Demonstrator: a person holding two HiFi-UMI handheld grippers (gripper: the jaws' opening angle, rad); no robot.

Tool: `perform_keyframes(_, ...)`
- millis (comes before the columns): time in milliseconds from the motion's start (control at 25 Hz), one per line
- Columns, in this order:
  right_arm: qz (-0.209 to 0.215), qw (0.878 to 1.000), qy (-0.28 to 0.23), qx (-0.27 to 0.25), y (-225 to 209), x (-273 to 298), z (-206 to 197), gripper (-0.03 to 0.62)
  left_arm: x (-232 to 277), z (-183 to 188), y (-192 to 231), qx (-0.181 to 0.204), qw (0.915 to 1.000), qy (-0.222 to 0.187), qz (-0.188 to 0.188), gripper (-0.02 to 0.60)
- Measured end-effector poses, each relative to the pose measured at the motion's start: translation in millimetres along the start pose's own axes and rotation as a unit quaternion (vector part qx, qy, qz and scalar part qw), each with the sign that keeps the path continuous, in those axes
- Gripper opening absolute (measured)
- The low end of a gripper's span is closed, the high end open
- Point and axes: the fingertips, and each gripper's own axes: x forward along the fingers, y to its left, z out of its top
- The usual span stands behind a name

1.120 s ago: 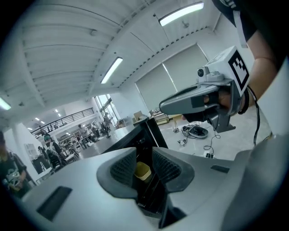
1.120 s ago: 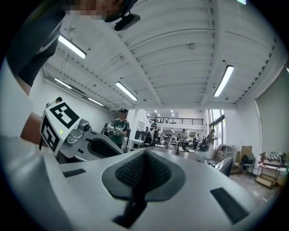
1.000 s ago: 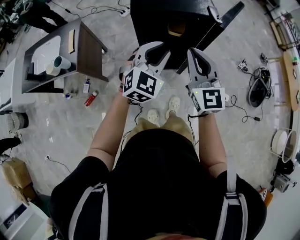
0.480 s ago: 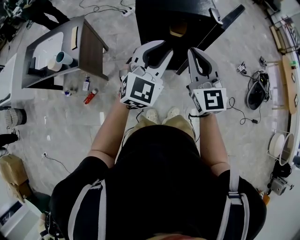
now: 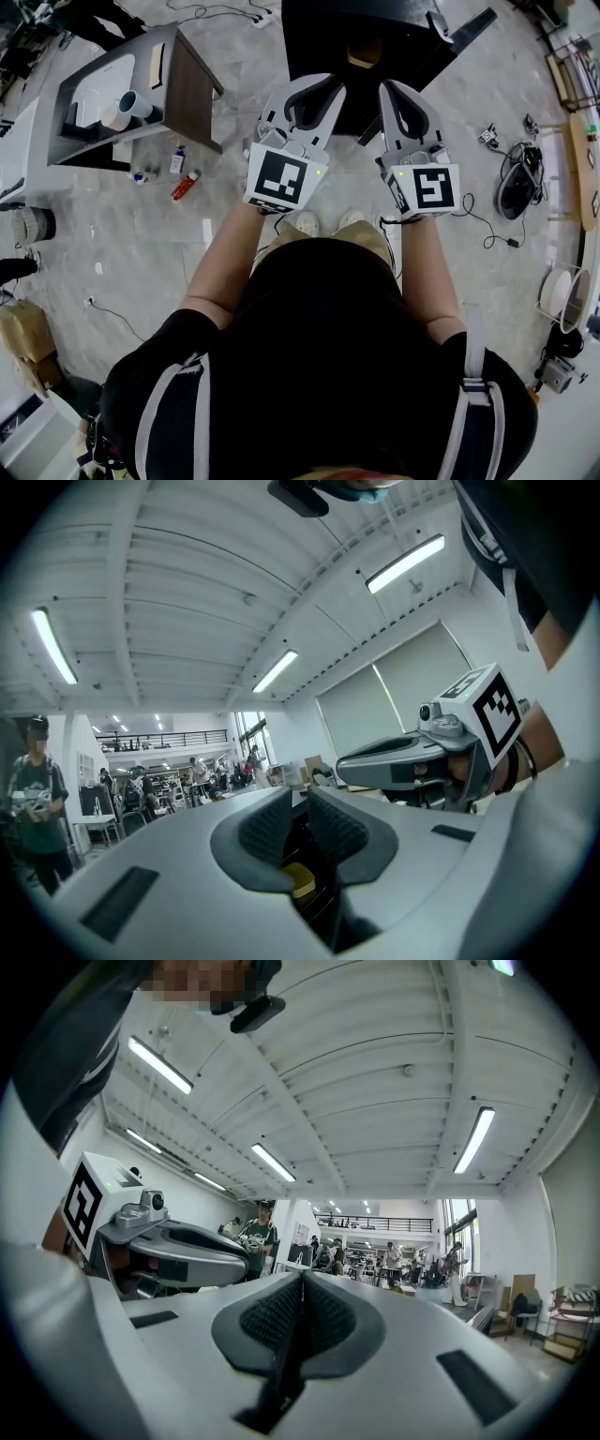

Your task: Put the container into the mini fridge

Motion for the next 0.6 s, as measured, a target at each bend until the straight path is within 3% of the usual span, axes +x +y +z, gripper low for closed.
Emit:
perform_keyframes(120,0.005,1.000,-0.005,-0.001,11.4,-1.1,4.8,0.037,-6.0,1.6,-0.7,0.002,1.0000,-0.008,0.005,0.025)
perform_keyframes(320,0.013,1.000,-0.003,0.001,30.5,-1.3,6.1,0.037,-13.3,1.8,2.0,0.018,0.9994,-0.016,0.023,0.023)
perform_keyframes(600,0.014,1.000,0.000,0.003,38.4,-7.4,5.3,0.037,-18.7,4.3,-5.8,0.014,0.9993,-0.027,0.019,0.023)
